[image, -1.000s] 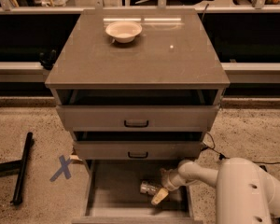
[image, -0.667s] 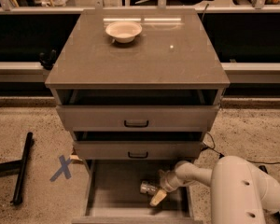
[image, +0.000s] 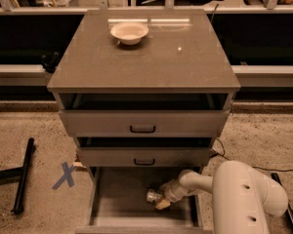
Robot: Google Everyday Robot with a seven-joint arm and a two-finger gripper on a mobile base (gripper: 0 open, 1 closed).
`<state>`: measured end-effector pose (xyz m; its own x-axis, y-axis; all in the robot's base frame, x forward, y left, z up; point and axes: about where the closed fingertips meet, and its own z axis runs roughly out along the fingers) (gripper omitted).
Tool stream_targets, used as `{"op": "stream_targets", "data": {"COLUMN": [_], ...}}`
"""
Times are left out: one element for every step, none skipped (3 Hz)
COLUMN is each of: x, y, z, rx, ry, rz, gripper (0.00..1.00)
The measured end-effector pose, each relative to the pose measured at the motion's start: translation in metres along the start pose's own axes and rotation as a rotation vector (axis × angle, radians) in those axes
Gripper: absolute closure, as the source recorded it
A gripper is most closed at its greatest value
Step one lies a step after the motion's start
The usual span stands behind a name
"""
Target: Pick 7up can from bottom drawer and place on counter
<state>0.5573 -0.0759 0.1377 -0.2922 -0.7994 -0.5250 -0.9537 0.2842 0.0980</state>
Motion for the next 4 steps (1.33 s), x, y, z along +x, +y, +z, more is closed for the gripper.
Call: {"op": "stream_targets", "data": {"x": [0.001,-0.008,-0.021,-0.021], "y": [0.001,0.005,0.013,0.026], "z": [0.007,-0.010,-0.062,-0.140], "rx": [-0.012,-0.015,0.003,0.036], "ry": [0.006,-0.041,-0.156,-0.282], "rz": [0.002,-0.018,-0.078,-0.177], "gripper": [0.61,0.84,1.00,1.00]}}
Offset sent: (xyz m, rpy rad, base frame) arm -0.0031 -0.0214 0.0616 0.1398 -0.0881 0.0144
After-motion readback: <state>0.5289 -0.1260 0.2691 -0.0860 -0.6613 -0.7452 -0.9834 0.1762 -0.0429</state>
